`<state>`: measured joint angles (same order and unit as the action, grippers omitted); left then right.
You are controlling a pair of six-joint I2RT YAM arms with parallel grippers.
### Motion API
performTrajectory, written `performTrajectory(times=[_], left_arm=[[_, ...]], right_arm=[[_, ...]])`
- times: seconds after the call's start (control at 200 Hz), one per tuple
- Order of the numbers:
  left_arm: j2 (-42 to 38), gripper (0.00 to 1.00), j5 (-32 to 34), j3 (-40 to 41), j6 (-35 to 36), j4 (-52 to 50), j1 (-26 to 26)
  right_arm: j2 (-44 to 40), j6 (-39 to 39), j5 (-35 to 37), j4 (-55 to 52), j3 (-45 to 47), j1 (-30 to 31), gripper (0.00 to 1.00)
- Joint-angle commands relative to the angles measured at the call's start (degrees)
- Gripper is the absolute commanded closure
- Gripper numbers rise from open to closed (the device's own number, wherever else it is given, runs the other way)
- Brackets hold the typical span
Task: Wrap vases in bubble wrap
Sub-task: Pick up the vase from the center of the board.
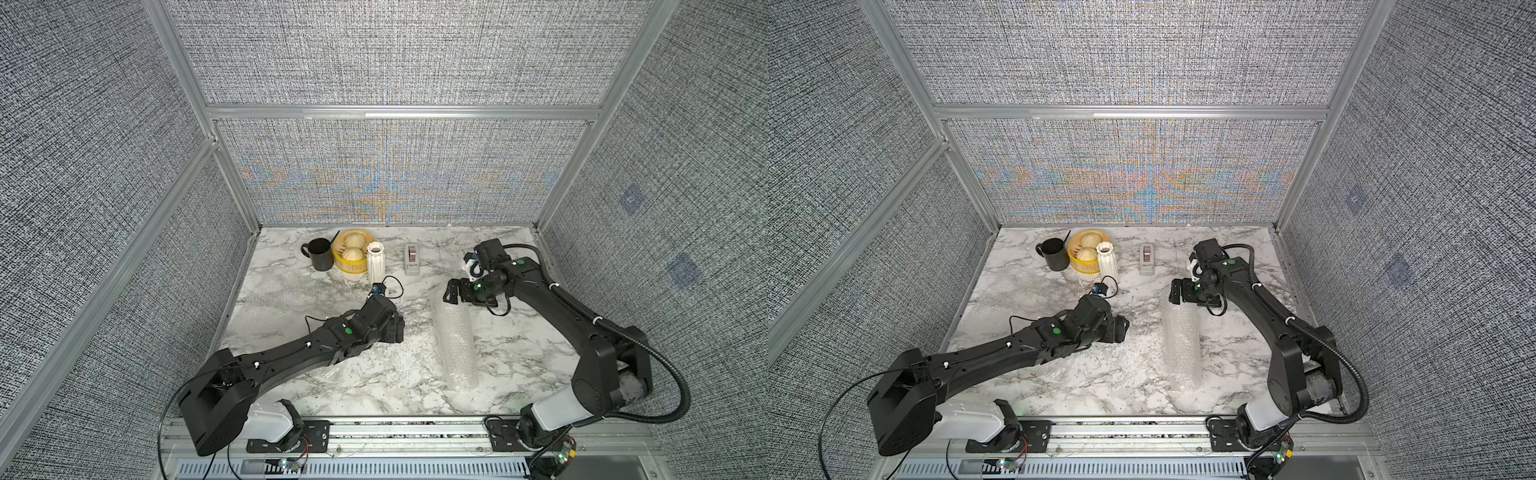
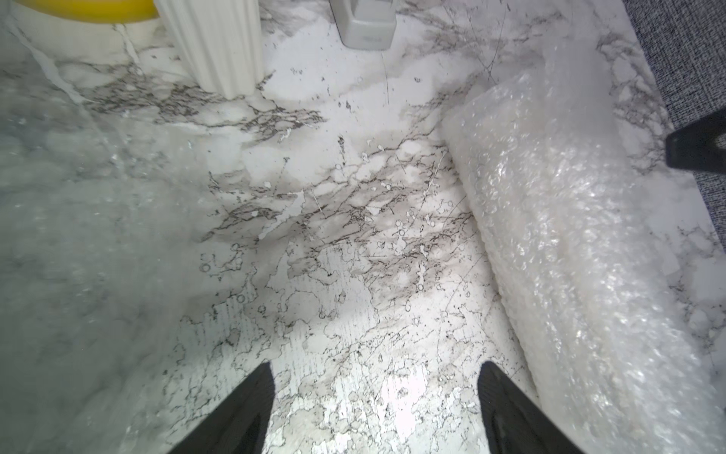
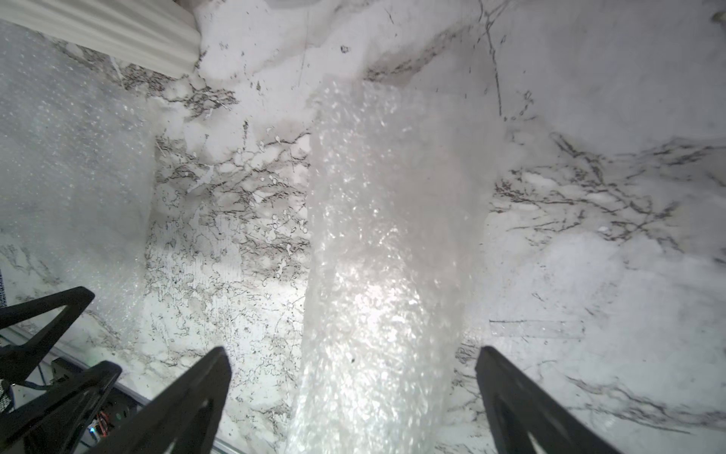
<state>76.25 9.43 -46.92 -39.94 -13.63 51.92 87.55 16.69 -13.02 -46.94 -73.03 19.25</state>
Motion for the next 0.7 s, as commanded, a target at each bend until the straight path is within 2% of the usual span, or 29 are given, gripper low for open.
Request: performTrajectory(times=[0.0, 0.18, 0.31, 0.41, 0.695], left_arm=[[-3.58, 0.18, 4.39, -0.26, -1.81, -4.47, -1.0], [-10.31, 0.18, 7.44, 1.55, -3.14, -7.91, -4.33], [-13.6, 0.18, 8.52, 2.4, -3.91, -10.77, -7.21], [-15.24, 0.18, 7.9, 3.05, -4.12, -10.98, -10.36], [-14.77, 0.18, 5.85, 2.81, -3.16, -11.13, -17.13]], right_arm=[[-0.87, -1.13, 2.09, -3.25, -2.95, 2.22, 0.01], [2.8, -2.7, 2.06, -0.97, -7.83, 8.96, 0.01], [6.4, -2.93, -1.11, 3.75, -10.89, 12.62, 0.01], [9.97, -4.4, 1.0, 7.24, -14.55, 15.9, 0.01], [16.6, -9.15, -0.41, 25.97, -14.98, 17.45, 0.03]])
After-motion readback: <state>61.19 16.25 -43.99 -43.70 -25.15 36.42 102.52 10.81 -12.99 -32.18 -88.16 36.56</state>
